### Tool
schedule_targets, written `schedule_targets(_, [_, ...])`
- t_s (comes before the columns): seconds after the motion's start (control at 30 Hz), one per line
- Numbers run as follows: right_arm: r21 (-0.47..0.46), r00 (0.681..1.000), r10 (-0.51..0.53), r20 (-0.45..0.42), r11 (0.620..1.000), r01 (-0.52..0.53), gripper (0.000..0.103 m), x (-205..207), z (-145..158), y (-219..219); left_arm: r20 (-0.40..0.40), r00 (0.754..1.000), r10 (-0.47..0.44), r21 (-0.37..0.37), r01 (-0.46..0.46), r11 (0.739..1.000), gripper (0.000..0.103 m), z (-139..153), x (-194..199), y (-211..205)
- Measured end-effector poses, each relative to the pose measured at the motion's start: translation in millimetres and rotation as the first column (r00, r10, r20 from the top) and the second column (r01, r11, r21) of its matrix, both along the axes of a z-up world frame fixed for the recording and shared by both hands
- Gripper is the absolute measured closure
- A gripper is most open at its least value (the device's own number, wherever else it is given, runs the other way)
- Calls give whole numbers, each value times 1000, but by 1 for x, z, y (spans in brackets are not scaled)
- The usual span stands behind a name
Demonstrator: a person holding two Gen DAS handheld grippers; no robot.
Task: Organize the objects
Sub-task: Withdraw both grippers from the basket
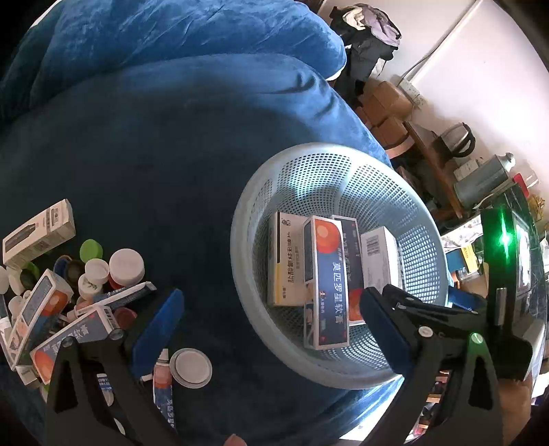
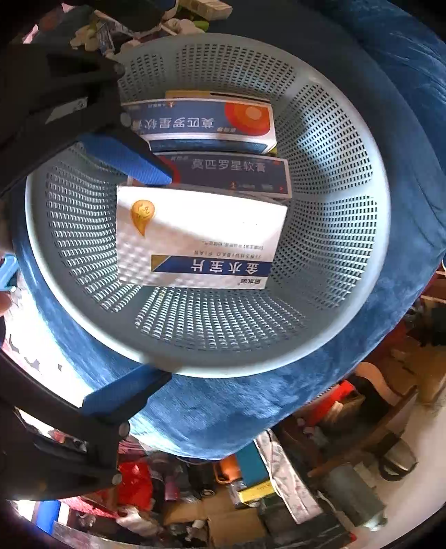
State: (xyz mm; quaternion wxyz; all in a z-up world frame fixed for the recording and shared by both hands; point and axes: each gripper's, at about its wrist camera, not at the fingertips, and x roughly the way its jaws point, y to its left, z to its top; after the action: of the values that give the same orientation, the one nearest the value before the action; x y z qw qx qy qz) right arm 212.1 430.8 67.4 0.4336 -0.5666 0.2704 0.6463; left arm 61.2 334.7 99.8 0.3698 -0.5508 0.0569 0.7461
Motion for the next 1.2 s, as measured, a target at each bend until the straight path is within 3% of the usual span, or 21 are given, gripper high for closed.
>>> schedule_targets(0.13, [148, 993, 54, 101, 987, -68, 0, -9, 13, -10, -3, 1000, -10, -6, 10, 1000, 1, 0, 2, -1])
schedule_targets(0.17, [154, 993, 65, 94, 985, -79, 0, -9, 15, -11, -4, 1000, -10, -7, 10, 1000, 1, -1, 2, -1])
schedule_targets(0.53, [147, 998, 58, 33, 987, -62, 0, 3, 24, -13, -7, 1000, -3, -14, 3, 1000, 1, 0, 1, -5])
schedule_targets(1.2, [138, 992, 120, -40, 984, -114, 0, -25, 27, -22, -31, 999, 22, -34, -23, 999, 1, 0, -9, -21])
